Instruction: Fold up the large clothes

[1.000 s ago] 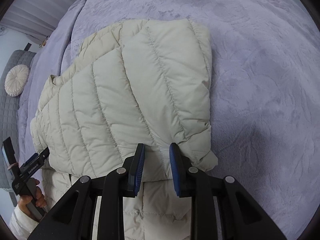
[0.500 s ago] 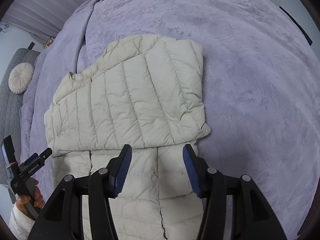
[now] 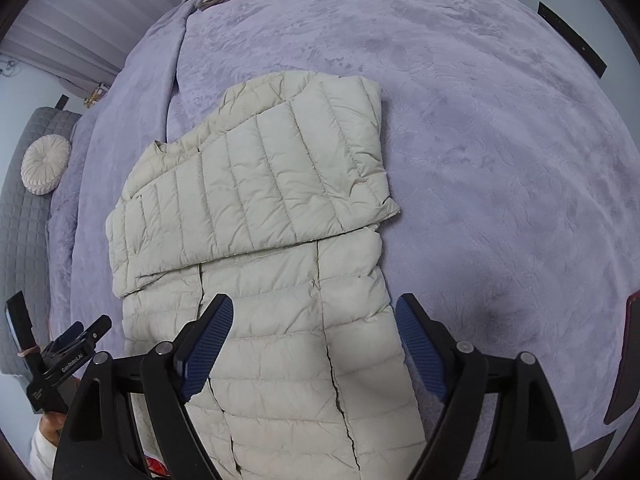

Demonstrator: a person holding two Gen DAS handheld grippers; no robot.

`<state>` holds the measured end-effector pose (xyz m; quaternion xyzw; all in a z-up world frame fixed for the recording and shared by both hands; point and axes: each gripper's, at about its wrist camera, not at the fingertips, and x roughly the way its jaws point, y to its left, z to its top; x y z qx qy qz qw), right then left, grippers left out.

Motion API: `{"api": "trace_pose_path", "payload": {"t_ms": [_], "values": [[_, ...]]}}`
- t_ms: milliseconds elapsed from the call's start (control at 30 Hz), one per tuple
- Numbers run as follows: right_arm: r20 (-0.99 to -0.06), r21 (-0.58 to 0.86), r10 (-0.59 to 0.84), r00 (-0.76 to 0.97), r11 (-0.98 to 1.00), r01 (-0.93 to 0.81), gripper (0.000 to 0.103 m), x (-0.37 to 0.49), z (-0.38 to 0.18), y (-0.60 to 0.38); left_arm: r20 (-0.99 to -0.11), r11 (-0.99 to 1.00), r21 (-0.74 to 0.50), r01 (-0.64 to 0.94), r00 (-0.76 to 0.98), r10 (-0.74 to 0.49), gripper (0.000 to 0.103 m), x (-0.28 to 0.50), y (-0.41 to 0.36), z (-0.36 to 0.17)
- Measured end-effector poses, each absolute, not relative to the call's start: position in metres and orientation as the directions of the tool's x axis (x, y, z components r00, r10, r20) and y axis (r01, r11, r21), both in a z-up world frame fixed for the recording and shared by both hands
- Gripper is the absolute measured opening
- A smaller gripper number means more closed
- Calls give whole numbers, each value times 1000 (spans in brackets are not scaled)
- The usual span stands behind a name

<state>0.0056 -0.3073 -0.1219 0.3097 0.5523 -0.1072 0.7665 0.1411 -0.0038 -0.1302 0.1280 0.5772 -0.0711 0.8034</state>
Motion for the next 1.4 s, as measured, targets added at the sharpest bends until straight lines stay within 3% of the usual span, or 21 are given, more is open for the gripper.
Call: {"api": "trace_pose_path", "payload": {"t_ms": [67, 100, 400, 967, 1400], "values": [[-911, 362, 184, 368, 783, 506, 92, 0, -120, -307, -949, 959, 116, 259, 314, 30, 103, 135, -1, -130], [-912, 363, 188, 365, 783, 505, 102, -2, -120, -307, -950, 959, 115, 257, 311, 30, 103, 133, -1, -130], [-892, 417, 250, 376, 774, 476, 103, -21, -123, -305, -948, 958, 136, 252, 313, 52, 103, 109, -3, -120], [-884, 468, 401, 242, 757, 456, 103, -58, -160, -314, -962, 984, 136, 116, 251, 103, 103, 40, 14, -119], [-904, 426, 357, 235, 705, 567, 103, -109, -170, -286, -973, 975, 120, 189, 219, 77, 103, 33, 59, -146]]}}
